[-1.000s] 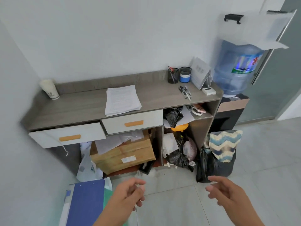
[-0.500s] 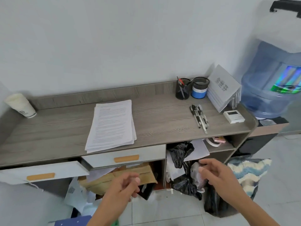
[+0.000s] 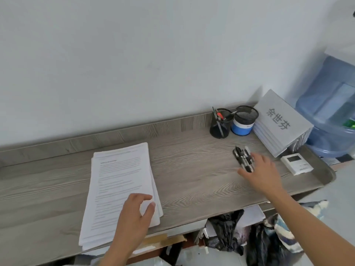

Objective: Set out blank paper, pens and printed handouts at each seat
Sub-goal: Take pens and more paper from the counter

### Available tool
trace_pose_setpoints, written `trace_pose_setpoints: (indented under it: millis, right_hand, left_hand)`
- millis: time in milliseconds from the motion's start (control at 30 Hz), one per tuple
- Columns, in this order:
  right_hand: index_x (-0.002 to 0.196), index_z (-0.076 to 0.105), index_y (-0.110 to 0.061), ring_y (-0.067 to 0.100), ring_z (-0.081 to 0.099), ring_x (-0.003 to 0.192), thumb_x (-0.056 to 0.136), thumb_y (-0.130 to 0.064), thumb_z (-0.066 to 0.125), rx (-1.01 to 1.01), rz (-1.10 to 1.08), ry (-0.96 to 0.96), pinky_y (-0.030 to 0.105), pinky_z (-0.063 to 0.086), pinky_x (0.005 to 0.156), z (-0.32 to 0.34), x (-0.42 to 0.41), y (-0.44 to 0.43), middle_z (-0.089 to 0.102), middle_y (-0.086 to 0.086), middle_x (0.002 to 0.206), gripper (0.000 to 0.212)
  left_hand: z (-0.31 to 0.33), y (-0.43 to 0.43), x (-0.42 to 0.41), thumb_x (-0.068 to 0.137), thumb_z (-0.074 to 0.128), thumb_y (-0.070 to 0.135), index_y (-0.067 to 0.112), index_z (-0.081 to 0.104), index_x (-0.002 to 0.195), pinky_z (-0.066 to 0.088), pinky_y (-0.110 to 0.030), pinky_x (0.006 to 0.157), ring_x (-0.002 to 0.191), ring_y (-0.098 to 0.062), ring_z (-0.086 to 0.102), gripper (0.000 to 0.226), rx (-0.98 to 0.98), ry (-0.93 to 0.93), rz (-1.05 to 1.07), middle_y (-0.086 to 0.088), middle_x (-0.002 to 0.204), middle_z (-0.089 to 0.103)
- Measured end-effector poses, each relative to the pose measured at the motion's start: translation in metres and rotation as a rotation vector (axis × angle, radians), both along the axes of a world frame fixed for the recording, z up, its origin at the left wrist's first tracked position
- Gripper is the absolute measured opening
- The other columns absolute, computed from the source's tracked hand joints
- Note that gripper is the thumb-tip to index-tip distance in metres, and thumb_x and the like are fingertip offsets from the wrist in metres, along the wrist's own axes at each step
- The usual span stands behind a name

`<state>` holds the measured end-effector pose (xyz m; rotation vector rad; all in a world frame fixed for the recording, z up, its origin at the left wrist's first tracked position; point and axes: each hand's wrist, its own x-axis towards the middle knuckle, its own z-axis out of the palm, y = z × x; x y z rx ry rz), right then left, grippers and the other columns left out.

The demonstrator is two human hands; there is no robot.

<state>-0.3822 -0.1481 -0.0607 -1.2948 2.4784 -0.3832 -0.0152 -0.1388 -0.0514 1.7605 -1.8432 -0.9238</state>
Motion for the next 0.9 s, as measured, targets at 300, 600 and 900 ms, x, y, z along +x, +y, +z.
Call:
trace_pose_setpoints:
  millis: [300,600,900]
  right_hand:
    - [0.137,0.041,-0.013,0.036,0.052,0.118,0.079,-0.041,0.070,0.220,-0.037,0.040,0.044,0.047,0.092,-0.006,0.003,-0.056,0.052,0.018,0.129,0.071]
    - [0.129,0.041,-0.012,0.029,0.065,0.093,0.084,-0.027,0.062,0.246,0.362,0.184,0.031,0.042,0.066,-0.014,0.059,-0.086,0.064,0.011,0.107,0.052]
    - [0.111,0.047,-0.015,0.023,0.061,0.074,0.088,-0.023,0.057,0.131,0.554,-0.078,0.034,0.044,0.060,-0.014,0.069,-0.103,0.061,0.002,0.082,0.026]
  left_hand:
    - [-0.034,-0.042,0.013,0.087,0.059,0.045,0.030,0.055,0.122,0.035,-0.033,0.101,0.129,-0.015,0.040,0.039,0.000,-0.274,-0.093,0.004,0.141,0.043]
    - [-0.030,-0.028,-0.008,0.082,0.053,0.060,0.031,0.027,0.145,0.019,-0.034,0.116,0.146,-0.015,0.014,0.074,0.055,-0.443,-0.053,0.005,0.158,0.018]
    - [-0.009,-0.030,0.003,0.090,0.064,0.024,0.013,0.072,0.081,0.047,-0.026,0.072,0.079,-0.012,0.064,0.017,0.056,0.015,0.436,0.007,0.078,0.070]
